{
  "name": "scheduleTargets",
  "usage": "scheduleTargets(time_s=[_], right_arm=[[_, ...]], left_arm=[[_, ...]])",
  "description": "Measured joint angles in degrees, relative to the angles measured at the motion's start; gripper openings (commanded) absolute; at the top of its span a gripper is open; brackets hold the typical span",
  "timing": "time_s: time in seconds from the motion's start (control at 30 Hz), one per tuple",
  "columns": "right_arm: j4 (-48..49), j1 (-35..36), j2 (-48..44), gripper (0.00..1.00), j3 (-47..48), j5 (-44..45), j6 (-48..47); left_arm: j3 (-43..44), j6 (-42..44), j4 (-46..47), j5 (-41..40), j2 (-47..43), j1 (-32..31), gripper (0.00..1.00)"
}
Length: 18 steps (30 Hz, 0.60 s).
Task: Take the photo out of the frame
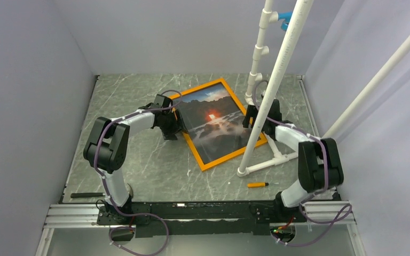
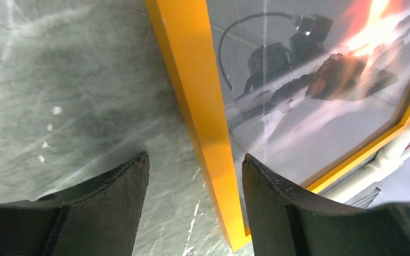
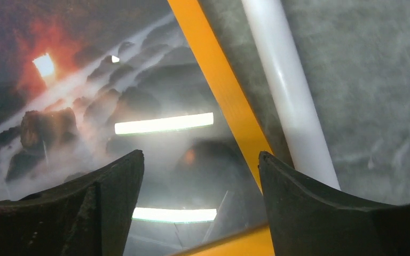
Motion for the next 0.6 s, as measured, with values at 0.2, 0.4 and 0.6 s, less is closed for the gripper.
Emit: scheduleTargets(time_s=[0.2,0.4,0.6], right_arm=[[-6.3,0.0,13.2,0.71,15.3,-2.8,-5.0],[-10.4,0.0,18.4,0.65,20.6,-2.8,-9.7],[-11.4,0.0,20.6,0.5,21.4,-3.9,-13.8]], left_arm=[[-0.3,4.1,-0.9,-1.4,-2.8,1.0,0.77],[-0.5,7.6,0.1,-1.6,-9.0,1.2,0.78],[-0.5,10.1,0.7,-1.1,-10.3,1.2,0.78]])
